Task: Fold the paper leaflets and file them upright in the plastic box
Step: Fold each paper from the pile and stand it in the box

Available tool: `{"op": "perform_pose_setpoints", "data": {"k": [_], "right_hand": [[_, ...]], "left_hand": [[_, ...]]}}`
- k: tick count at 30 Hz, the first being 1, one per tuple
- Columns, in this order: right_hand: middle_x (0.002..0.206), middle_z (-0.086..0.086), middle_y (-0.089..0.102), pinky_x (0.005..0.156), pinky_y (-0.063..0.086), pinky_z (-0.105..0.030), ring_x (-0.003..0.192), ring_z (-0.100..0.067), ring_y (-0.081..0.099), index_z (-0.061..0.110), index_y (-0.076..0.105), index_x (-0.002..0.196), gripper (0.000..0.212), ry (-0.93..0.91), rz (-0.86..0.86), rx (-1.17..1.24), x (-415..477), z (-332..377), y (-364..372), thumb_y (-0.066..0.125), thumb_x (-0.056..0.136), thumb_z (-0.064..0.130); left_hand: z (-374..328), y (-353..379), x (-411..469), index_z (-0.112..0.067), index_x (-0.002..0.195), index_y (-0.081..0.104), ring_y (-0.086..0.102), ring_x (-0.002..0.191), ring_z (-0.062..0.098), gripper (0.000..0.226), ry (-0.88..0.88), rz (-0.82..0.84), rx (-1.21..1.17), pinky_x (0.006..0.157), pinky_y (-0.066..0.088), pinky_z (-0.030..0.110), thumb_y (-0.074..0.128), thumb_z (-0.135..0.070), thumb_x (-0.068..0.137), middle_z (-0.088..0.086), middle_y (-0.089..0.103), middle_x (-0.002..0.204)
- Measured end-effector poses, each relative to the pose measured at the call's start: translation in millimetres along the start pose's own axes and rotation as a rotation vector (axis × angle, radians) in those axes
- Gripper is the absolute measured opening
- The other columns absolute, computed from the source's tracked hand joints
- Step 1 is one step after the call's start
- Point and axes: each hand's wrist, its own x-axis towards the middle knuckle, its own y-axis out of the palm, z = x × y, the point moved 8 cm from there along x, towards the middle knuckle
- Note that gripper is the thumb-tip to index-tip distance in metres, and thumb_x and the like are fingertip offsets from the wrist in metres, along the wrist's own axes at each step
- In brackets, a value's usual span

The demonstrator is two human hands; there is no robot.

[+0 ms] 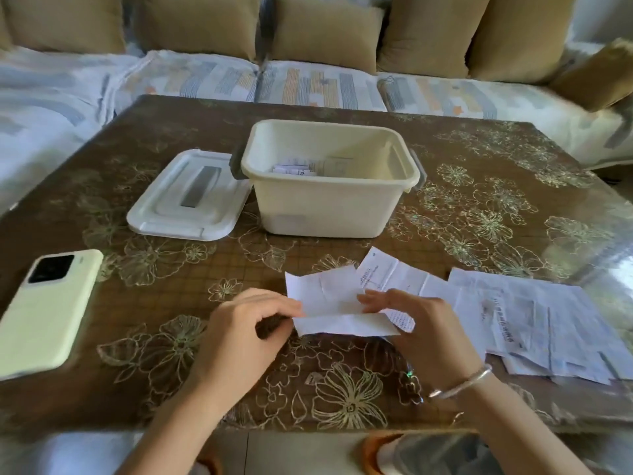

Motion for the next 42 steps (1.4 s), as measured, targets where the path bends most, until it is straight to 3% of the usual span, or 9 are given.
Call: {"op": "perform_pose_setpoints", "data": {"k": [4,9,14,21,24,29,36,39,42], "right_hand": [[0.103,0.025,0.068,0.088,0.054,-0.026,0.106,0.008,0.06,0.031,0.073,0.088,0.035,-0.02,0.022,-0.087,-21.8,2.0,7.3,0.075,0.074,0.0],[0.091,0.023,0.066,0.073,0.053,-0.025,0.094,-0.002,0.059,0.031,0.073,0.091,0.021,-0.064,0.014,-0.117,-31.3,14.2,7.0,0.077,0.075,0.019],[0.077,0.023,0.056,0.062,0.038,-0.007,0.075,0.003,0.055,0.039,0.059,0.081,0.013,0.124,-0.128,-0.057,-23.6,7.3,7.1,0.071,0.078,0.036],[0.075,0.022,0.06,0.067,0.04,-0.023,0.083,-0.005,0.053,0.034,0.057,0.104,0.033,0.197,-0.104,-0.106,-15.7,0.2,19.9,0.075,0.077,0.035],[0.076,0.021,0.057,0.076,0.042,-0.027,0.084,-0.006,0.051,0.034,0.052,0.114,0.045,0.201,-0.075,-0.092,-16.3,-0.8,23.6,0.076,0.077,0.033],[0.1,0.016,0.053,0.077,0.047,-0.023,0.084,-0.002,0.054,0.029,0.044,0.13,0.065,0.183,-0.088,-0.091,-15.9,0.8,21.6,0.078,0.074,0.03],[0.117,0.018,0.062,0.089,0.047,-0.03,0.115,-0.008,0.051,0.033,0.065,0.106,0.033,-0.198,0.101,-0.348,-3.8,26.1,29.6,0.061,0.079,0.053],[0.105,0.014,0.069,0.082,0.052,-0.033,0.102,-0.01,0.062,0.03,0.069,0.1,0.023,-0.3,0.115,-0.366,0.7,30.7,29.0,0.057,0.087,0.045],[0.089,0.011,0.071,0.069,0.054,-0.031,0.081,-0.01,0.066,0.027,0.07,0.098,0.02,-0.306,0.085,-0.36,1.8,33.6,25.5,0.053,0.093,0.036]], "left_hand": [[2.4,4.0,-16.8,-0.025,0.084,0.078,0.06,0.098,-0.004,0.034,0.015,0.014,0.035,0.088,0.047,0.012,0.08,0.003,0.064,-0.023,0.069,0.093],[4.1,2.0,-28.9,-0.027,0.082,0.077,0.057,0.1,0.005,0.014,-0.007,-0.056,0.096,0.088,0.05,0.039,0.067,-0.035,0.076,-0.029,0.065,0.092],[2.3,0.7,-27.4,-0.023,0.073,0.073,0.055,0.084,0.009,0.027,-0.085,-0.155,0.147,0.075,0.049,0.032,0.065,-0.048,0.079,-0.025,0.061,0.08],[2.9,6.3,-26.2,-0.026,0.068,0.066,0.05,0.075,0.011,0.018,-0.153,-0.194,0.284,0.064,0.043,0.032,0.072,-0.041,0.075,-0.018,0.062,0.075],[2.0,9.0,-27.0,-0.026,0.079,0.065,0.052,0.08,0.013,0.017,-0.157,-0.195,0.319,0.068,0.044,0.035,0.076,-0.038,0.074,-0.015,0.062,0.084],[-0.6,9.8,-24.5,-0.016,0.13,0.054,0.05,0.117,0.015,0.063,-0.161,-0.183,0.295,0.101,0.041,0.033,0.075,-0.032,0.073,0.0,0.051,0.134],[-14.0,32.4,-15.5,-0.024,0.113,0.07,0.057,0.105,0.006,0.035,0.124,0.032,0.349,0.094,0.039,0.029,0.069,-0.007,0.082,-0.015,0.067,0.112],[-12.1,30.6,-11.1,-0.027,0.112,0.07,0.057,0.104,0.003,0.026,0.128,0.059,0.296,0.093,0.038,0.028,0.055,-0.029,0.09,-0.019,0.066,0.111],[-11.6,28.6,-8.7,-0.03,0.109,0.07,0.057,0.1,0.0,0.04,0.13,0.089,0.261,0.091,0.037,0.028,0.051,-0.056,0.087,-0.022,0.067,0.107]]}}
